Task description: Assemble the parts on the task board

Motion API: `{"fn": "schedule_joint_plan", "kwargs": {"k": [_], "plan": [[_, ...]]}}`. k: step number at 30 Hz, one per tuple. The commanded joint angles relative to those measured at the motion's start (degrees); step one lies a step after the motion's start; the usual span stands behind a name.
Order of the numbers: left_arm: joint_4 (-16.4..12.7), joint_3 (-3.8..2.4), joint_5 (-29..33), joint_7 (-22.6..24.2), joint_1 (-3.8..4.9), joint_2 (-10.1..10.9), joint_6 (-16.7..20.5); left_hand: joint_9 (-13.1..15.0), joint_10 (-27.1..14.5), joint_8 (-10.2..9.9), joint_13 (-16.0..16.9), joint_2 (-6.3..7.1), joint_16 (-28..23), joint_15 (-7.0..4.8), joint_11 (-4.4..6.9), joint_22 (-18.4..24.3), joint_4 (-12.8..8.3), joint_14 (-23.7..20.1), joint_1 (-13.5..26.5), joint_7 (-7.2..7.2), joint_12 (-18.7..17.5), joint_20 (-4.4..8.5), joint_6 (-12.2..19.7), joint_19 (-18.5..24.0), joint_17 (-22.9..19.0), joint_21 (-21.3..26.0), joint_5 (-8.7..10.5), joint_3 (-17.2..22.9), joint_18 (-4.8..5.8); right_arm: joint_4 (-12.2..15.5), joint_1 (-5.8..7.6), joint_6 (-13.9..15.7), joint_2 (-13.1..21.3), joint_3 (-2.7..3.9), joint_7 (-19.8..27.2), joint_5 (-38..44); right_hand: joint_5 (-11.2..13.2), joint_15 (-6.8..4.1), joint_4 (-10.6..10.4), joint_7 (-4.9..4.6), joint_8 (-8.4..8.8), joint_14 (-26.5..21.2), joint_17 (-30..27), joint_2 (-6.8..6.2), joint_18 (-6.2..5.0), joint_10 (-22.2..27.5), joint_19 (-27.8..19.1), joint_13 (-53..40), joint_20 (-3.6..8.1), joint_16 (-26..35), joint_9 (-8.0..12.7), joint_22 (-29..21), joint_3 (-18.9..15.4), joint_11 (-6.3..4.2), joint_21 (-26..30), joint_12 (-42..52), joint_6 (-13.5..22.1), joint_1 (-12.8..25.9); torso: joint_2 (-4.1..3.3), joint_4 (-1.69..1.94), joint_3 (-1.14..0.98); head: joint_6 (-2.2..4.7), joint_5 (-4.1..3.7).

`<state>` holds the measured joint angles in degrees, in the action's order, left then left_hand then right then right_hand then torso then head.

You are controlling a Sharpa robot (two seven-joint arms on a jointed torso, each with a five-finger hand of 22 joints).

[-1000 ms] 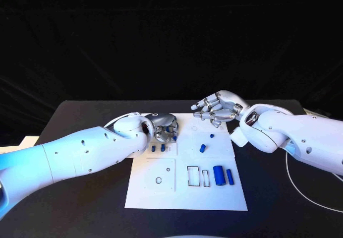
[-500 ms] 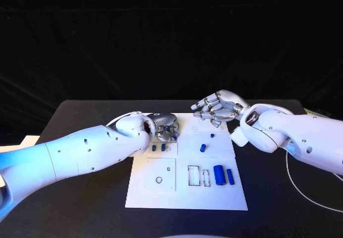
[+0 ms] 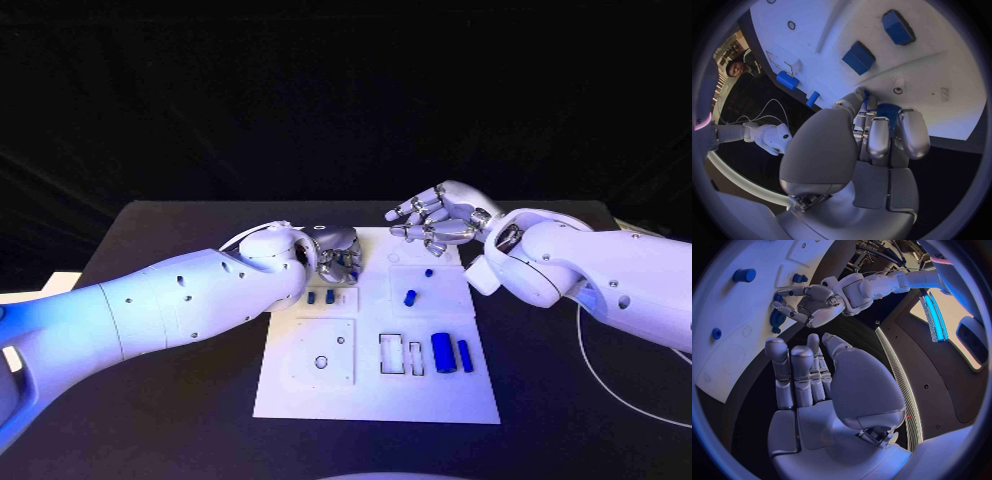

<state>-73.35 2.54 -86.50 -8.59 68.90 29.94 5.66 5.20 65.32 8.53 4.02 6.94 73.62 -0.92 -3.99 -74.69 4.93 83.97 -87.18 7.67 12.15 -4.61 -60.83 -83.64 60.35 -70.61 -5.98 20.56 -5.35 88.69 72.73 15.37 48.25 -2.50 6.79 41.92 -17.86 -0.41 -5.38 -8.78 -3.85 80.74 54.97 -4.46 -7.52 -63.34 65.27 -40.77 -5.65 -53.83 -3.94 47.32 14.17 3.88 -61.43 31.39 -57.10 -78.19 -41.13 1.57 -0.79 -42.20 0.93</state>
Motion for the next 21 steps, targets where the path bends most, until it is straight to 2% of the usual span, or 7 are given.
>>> {"fn": "schedule_joint_plan", "kwargs": {"k": [1,11,15,17,21], "plan": [[0.1,0.43,0.7,-0.5,-0.61,-0.2,-3.4,-0.1,0.7,-0.4,-0.1,0.12,-0.1,-0.01,-0.21,-0.4,-0.7,1.0,-0.7,0.42,-0.5,-0.10,-0.3,-0.9,-0.1,-0.4,-0.59,1.7,1.22,0.0,-0.04,-0.8,-0.1,0.00,0.2,0.5,-0.1,-0.07,0.0,-0.26,-0.09,-0.3,0.1,0.17,-1.11,0.3,-0.5,0.1,-0.03,0.2,-0.1,0.1,0.2,-0.08,0.2,0.2,0.2,0.0,-0.04,-0.04,0.02,-0.02,-0.03],[-0.4,0.38,1.4,0.6,-0.66,0.1,-1.4,-0.2,2.8,-0.8,0.4,1.08,0.5,0.03,-0.17,-1.3,-2.6,1.0,0.3,0.66,-1.3,-0.20,-1.9,-0.9,-0.1,-1.3,-0.67,6.5,1.34,0.0,-0.05,-0.8,-0.1,0.00,0.2,0.5,-0.2,-0.04,0.0,-0.29,-0.11,-0.3,0.1,0.21,-1.11,0.3,-0.5,0.1,-0.05,0.2,-0.1,0.1,0.3,-0.05,0.2,0.2,0.2,0.1,-0.06,0.02,0.00,-0.08,-0.13],[-1.4,0.07,2.3,1.1,-0.72,0.8,-0.1,-0.2,3.2,-1.0,0.5,1.50,0.6,0.07,-0.20,-1.6,-3.2,0.9,1.2,0.72,-1.8,-0.22,-2.2,-0.9,-0.5,-1.5,-1.26,8.0,1.36,-0.1,-0.06,-0.8,-0.2,0.00,0.3,0.5,-0.2,-0.04,0.0,-0.29,-0.11,-0.3,0.1,0.21,-1.11,0.3,-0.5,0.1,-0.05,0.2,-0.1,0.1,0.3,-0.05,0.2,0.2,0.2,0.1,-0.01,-0.05,-0.01,-0.09,-0.02],[-2.2,-0.22,3.2,1.3,-0.74,1.4,0.5,-0.3,3.2,-1.3,0.5,1.84,0.6,0.14,-0.28,-1.6,-3.5,0.9,1.8,0.82,-2.3,-0.26,-2.3,-0.8,-0.7,-1.4,-2.14,8.9,1.33,-0.1,-0.07,-0.8,-0.2,0.00,0.3,0.5,-0.2,-0.04,-0.1,-0.30,-0.12,-0.3,0.1,0.23,-1.11,0.3,-0.5,0.1,-0.05,0.2,-0.1,0.1,0.3,-0.04,0.2,0.3,0.2,0.2,-0.05,-0.09,-0.02,-0.10,0.07],[-4.1,-1.48,5.6,1.3,-0.72,3.2,1.3,-0.3,3.4,-1.4,0.5,2.10,0.6,0.17,-0.31,-1.7,-3.8,0.8,2.4,0.87,-2.6,-0.30,-2.5,-0.8,-1.0,-1.5,-2.72,9.6,1.34,-0.1,-0.07,-0.8,-0.1,0.00,0.3,0.5,-0.3,-0.03,-0.1,-0.30,-0.12,-0.3,0.1,0.24,-1.11,0.3,-0.5,0.1,-0.05,0.2,-0.1,0.0,0.3,-0.03,0.2,0.3,0.2,0.2,0.10,0.04,-0.11,-0.09,0.05]]}}
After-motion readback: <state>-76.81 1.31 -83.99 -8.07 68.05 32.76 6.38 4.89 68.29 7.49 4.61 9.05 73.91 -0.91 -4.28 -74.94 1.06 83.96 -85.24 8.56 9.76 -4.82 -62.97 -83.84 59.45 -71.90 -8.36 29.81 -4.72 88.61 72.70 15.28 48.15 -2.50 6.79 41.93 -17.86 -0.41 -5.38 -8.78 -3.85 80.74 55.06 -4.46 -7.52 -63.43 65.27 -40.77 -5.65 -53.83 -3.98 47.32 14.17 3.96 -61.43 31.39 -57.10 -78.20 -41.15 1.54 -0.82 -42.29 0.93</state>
